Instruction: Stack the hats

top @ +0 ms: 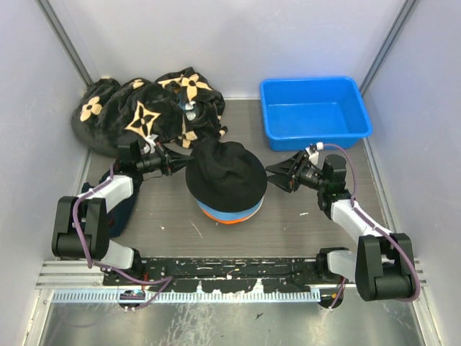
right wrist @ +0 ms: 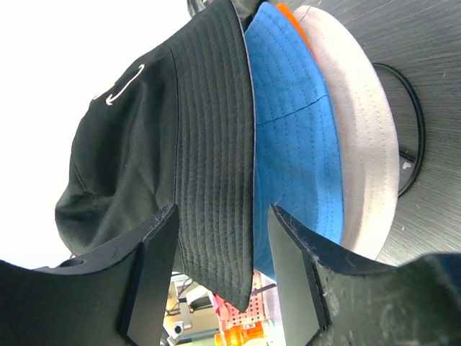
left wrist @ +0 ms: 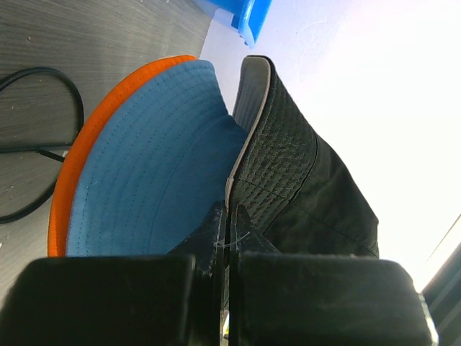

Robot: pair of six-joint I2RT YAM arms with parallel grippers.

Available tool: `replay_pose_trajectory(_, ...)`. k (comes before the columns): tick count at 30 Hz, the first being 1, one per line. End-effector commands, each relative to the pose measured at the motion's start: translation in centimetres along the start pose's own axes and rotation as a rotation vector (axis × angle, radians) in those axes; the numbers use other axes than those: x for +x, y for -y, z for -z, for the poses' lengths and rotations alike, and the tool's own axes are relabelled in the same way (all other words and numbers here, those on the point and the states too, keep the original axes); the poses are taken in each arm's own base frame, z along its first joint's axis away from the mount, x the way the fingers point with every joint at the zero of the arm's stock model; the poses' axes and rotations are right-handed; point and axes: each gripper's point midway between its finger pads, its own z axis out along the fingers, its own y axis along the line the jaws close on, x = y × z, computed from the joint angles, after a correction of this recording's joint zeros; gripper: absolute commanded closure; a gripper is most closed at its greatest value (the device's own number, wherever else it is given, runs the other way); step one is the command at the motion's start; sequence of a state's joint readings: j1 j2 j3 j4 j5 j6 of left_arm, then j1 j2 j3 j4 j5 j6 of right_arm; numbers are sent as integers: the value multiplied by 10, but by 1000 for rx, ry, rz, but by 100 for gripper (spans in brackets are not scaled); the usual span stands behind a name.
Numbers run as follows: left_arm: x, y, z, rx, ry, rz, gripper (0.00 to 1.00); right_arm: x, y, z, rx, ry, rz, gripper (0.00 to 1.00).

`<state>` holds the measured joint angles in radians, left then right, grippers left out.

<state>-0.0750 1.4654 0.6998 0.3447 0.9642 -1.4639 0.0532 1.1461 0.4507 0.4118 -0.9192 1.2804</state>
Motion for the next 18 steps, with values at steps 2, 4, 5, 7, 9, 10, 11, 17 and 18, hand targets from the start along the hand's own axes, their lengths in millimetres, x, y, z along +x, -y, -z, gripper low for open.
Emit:
replay_pose_trajectory(2,2,4,-3,-1,-25,-23,99,6,-15,-9,-81,-23,31,44)
replay_pose_trajectory(4,2,4,-4,-1,-26,-25,99,14,-14,-15,-95,-38,12,48)
replay_pose_trajectory(5,2,4,-3,-1,-25,-25,99,18,-13,-18,-101,-50,4,50)
replay_pose_trajectory(7,3,4,-4,-2,-27,-25,99,22,-12,-21,-113,-53,-11,56)
replay_pose_trajectory(9,3,3,-4,-4,-29,-25,99,24,-8,-21,-110,-58,-21,67)
replay_pose_trajectory(10,3,1,-3,-6,-30,-24,99,24,-7,-21,-106,-57,-23,74)
replay_pose_trajectory(11,4,0,-3,-9,-32,-25,100,24,-6,-20,-102,-55,-21,80)
replay_pose_trajectory(17,9,-19,-2,-39,-51,-19,100,17,8,-16,-37,-30,9,97)
replay_pose_trajectory(18,10,-23,-2,-45,-56,-18,100,15,11,-14,-25,-23,9,98)
